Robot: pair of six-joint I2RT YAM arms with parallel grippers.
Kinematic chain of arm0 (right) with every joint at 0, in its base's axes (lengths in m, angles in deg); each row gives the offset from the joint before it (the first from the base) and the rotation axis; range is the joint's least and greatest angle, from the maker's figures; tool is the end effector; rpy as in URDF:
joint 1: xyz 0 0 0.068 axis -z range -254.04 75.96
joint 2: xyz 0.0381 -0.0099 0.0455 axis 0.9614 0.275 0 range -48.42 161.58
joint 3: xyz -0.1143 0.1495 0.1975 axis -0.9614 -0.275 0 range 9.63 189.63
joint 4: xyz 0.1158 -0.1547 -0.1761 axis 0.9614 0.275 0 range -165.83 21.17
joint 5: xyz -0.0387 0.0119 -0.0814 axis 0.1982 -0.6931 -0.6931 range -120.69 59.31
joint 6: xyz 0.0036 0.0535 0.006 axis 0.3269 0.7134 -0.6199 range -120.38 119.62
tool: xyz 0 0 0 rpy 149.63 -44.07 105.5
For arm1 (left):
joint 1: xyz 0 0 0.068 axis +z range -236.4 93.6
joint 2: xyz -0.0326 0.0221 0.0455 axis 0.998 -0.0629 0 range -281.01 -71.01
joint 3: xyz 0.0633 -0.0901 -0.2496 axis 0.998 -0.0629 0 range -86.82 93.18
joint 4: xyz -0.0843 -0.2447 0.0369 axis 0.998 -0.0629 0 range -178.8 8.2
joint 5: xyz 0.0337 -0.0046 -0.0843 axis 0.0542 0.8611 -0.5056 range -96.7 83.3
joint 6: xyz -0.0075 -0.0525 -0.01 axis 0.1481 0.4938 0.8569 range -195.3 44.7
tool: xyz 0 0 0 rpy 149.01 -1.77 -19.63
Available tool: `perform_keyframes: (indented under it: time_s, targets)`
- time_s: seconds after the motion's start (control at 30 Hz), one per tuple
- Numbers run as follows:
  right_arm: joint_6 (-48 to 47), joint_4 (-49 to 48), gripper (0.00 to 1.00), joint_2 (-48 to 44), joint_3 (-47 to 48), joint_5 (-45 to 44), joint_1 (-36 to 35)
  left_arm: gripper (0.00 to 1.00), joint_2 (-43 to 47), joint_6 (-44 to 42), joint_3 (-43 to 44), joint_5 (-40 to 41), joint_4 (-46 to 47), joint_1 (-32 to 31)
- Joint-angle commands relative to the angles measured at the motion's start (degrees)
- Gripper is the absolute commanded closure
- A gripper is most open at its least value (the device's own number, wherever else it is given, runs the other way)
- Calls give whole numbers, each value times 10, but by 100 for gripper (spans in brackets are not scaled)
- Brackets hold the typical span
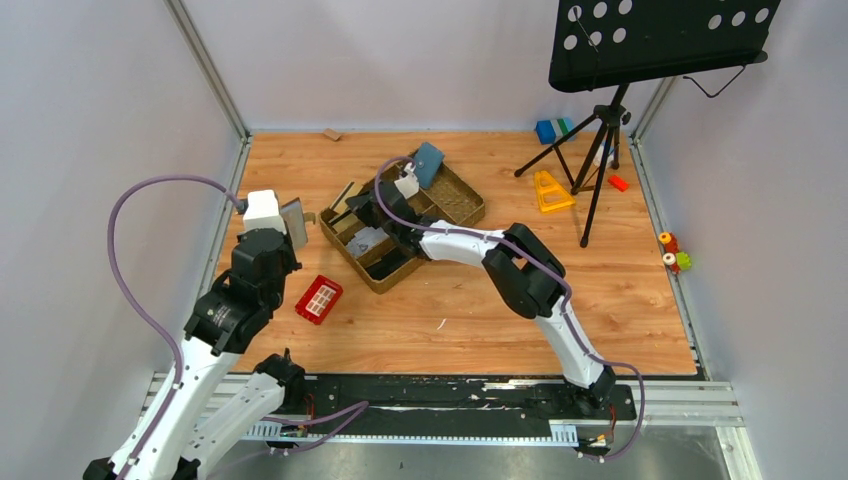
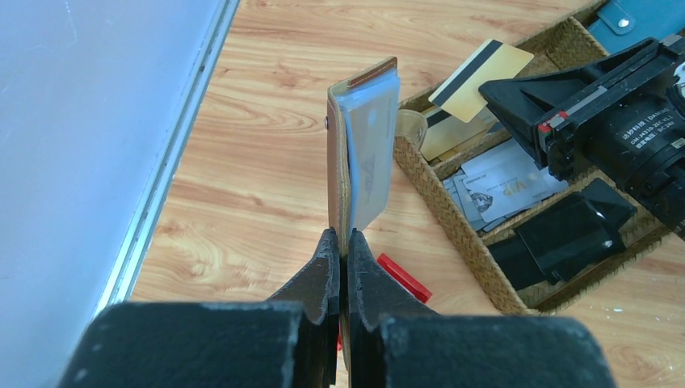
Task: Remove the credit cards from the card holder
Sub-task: Place the credit card in the storage box.
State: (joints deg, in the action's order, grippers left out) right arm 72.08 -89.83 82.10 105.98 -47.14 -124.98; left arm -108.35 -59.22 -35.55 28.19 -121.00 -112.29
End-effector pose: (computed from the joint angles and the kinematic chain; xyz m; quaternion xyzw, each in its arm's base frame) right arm 0.3415 0.4048 0.1889 0.2320 0.7820 0.4432 0.3718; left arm 0.1229 -0.0371 0.3467 -0.0910 0.8166 0.0535 0.5675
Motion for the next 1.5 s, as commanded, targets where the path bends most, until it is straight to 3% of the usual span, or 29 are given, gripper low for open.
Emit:
perform_keyframes:
  time_s: [0.0,0.43,0.5,0.63,0.7,0.87,1.13,1.2,1.37,1.47]
  targets:
    - [26,-6,100,19,36,-15,-4,100,7,-7,-5,16,33,-3]
    - [47,2,94,62,62,-4,-7,100,9,-8,-8,20,34,-3]
    - [46,2,86,66,67,-2,-6,100,9,-8,-8,20,35,-3]
    - [47,19,54,55,65,-8,-7,100,9,-10,-9,18,36,-3]
    - [34,14,49,36,55,-9,-6,100,8,-10,-9,16,38,-3]
    - [4,1,48,-13,9,-20,-7,100,7,-14,-9,5,41,-3]
    - [-51,-30,47,-154,-170,-26,-2,100,2,-14,-6,-51,44,-3]
    - [-85,0,48,-205,-212,-35,-1,100,-4,-13,-2,-78,45,-3]
    - [-180,-35,48,-348,-361,-6,11,100,-12,16,-6,-192,55,-3]
    - [-203,-86,53,-427,-463,48,29,100,-23,42,-29,-321,92,-3]
